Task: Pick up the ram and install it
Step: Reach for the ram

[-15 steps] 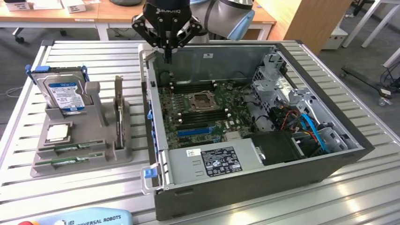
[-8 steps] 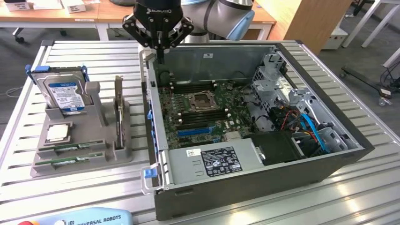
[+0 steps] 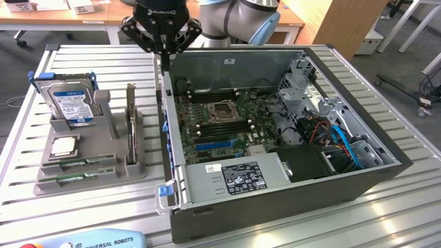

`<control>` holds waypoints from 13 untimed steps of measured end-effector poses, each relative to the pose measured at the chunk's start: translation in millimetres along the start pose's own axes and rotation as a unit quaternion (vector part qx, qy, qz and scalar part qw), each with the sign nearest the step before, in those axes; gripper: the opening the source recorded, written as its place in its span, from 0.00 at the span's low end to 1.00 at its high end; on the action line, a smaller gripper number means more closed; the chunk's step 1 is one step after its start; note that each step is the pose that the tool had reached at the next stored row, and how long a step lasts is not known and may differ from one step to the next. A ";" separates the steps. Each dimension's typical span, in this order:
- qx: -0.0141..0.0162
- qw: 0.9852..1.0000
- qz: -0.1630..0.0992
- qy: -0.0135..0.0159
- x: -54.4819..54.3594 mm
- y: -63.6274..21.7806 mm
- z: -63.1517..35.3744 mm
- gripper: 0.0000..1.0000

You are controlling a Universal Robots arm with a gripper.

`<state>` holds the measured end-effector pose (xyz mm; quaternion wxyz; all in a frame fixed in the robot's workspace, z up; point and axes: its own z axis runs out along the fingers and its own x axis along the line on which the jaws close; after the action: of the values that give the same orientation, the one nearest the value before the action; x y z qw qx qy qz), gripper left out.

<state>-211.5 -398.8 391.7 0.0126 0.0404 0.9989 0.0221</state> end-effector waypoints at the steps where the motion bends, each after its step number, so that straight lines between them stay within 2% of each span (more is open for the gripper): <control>1: 0.000 1.000 0.000 0.000 2.8 -0.2 0.0 0.10; 13: 0.000 1.000 0.003 0.000 36.2 -3.0 0.2 0.10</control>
<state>-247.8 -398.8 390.5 0.0126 0.0436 0.9987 0.0220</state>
